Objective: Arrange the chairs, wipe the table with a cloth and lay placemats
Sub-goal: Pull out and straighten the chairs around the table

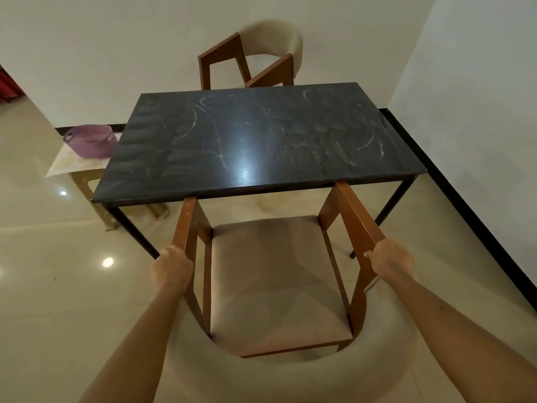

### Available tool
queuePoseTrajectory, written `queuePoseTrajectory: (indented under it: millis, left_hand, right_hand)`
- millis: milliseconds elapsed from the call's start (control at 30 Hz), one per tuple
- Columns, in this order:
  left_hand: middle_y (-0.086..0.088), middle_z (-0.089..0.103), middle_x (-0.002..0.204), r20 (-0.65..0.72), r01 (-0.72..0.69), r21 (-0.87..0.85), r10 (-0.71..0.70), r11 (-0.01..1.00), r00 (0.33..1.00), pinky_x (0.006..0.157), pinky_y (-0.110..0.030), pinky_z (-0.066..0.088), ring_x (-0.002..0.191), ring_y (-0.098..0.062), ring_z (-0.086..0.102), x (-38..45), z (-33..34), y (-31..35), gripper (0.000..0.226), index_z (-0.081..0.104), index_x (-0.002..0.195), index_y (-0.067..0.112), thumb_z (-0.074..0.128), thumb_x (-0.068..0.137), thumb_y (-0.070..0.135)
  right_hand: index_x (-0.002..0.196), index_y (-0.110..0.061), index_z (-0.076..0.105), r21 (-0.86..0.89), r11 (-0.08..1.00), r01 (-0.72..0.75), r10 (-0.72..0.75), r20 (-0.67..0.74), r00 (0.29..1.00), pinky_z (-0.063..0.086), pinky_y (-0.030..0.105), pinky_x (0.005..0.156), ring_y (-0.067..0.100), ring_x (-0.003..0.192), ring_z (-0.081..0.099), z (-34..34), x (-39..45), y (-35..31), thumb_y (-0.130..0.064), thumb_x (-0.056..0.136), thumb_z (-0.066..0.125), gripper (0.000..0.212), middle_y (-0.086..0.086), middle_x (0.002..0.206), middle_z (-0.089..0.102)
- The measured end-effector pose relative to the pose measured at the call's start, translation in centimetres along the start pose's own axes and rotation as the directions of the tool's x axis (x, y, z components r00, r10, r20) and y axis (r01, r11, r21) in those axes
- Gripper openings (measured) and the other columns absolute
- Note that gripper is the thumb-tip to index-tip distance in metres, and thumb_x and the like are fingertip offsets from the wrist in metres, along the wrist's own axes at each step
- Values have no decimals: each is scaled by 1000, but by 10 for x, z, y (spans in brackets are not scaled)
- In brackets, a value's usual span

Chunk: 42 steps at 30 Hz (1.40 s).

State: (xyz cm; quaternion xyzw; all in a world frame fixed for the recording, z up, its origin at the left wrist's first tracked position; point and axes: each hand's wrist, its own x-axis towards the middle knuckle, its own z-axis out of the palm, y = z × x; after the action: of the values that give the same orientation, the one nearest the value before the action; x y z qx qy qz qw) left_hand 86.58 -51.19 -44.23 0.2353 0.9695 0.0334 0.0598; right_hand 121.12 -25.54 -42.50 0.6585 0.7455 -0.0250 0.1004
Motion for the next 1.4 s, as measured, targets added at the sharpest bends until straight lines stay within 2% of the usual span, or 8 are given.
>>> queuePoseTrajectory:
  millis: [167, 300, 400, 500, 667, 1000, 1200, 1400]
  left_hand:
    - [-10, 57, 89, -1, -30, 91, 30, 995, 1000, 58, -28, 53, 74, -22, 64, -23, -7, -1, 22, 55, 106, 2, 54, 92, 19]
    - [-12, 57, 101, 12, -66, 249, 65, 966, 998, 76, -32, 56, 89, -24, 62, -43, -5, -2, 33, 52, 119, -1, 52, 91, 17]
    - [-18, 53, 123, -20, -85, 333, 97, 939, 995, 89, -35, 51, 108, -30, 56, -58, -3, -1, 46, 44, 131, -3, 51, 92, 20]
    - [-19, 39, 140, -48, -203, 318, 230, 926, 972, 105, -43, 39, 128, -33, 41, -71, -2, 7, 53, 38, 139, 1, 53, 92, 23]
    - [-18, 14, 156, -2, -471, 340, 501, 814, 865, 116, -49, 11, 145, -35, 7, -102, -9, 41, 58, 22, 148, 8, 41, 97, 27]
    - [-23, 10, 156, -142, -700, 297, 755, 650, 640, 118, -51, 10, 145, -36, 3, -134, -60, 169, 68, 15, 148, 1, 39, 98, 41]
    - [-20, -1, 157, -166, -756, 267, 801, 598, 575, 119, -49, 5, 145, -33, -6, -145, -73, 266, 67, 1, 150, 5, 30, 101, 41]
    - [-19, -7, 157, -221, -744, 234, 780, 625, 586, 119, -49, 2, 145, -33, -10, -147, -67, 370, 67, -4, 149, 6, 27, 101, 41]
  right_hand:
    - [122, 0, 49, 84, 996, -6, 7, -10, 1000, 53, 30, 69, 24, 96, 66, 1, -9, 2, -30, 93, 62, 44, 12, 110, 63]
    - [133, 5, 38, -13, 999, 41, -41, -58, 997, 56, 32, 85, 27, 106, 61, 5, -21, 8, -23, 95, 52, 50, 17, 123, 56]
    - [142, 0, 32, -66, 989, 130, -139, -146, 980, 48, 36, 99, 28, 121, 52, 11, -36, 9, -27, 94, 51, 58, 16, 136, 49]
    - [149, -5, 23, -55, 960, 274, -279, -191, 941, 23, 43, 117, 33, 142, 27, 8, -51, 4, -34, 93, 56, 71, 17, 153, 30]
    - [153, -6, 10, -101, 927, 362, -376, -207, 903, -2, 44, 117, 32, 148, 4, -4, -83, 3, -49, 93, 52, 85, 17, 160, 8]
    - [152, -2, 10, 73, 944, 320, -281, -328, 902, -5, 43, 116, 32, 148, 0, -53, -92, 38, -46, 94, 51, 84, 17, 160, 8]
    - [152, -4, 5, 109, 957, 270, -207, -396, 895, -1, 45, 119, 31, 148, -5, -82, -46, 69, -50, 96, 44, 83, 16, 161, 2]
    - [152, -3, 6, 149, 947, 284, -195, -437, 878, -3, 45, 117, 34, 148, -4, -98, 30, 123, -49, 95, 47, 84, 17, 160, 1]
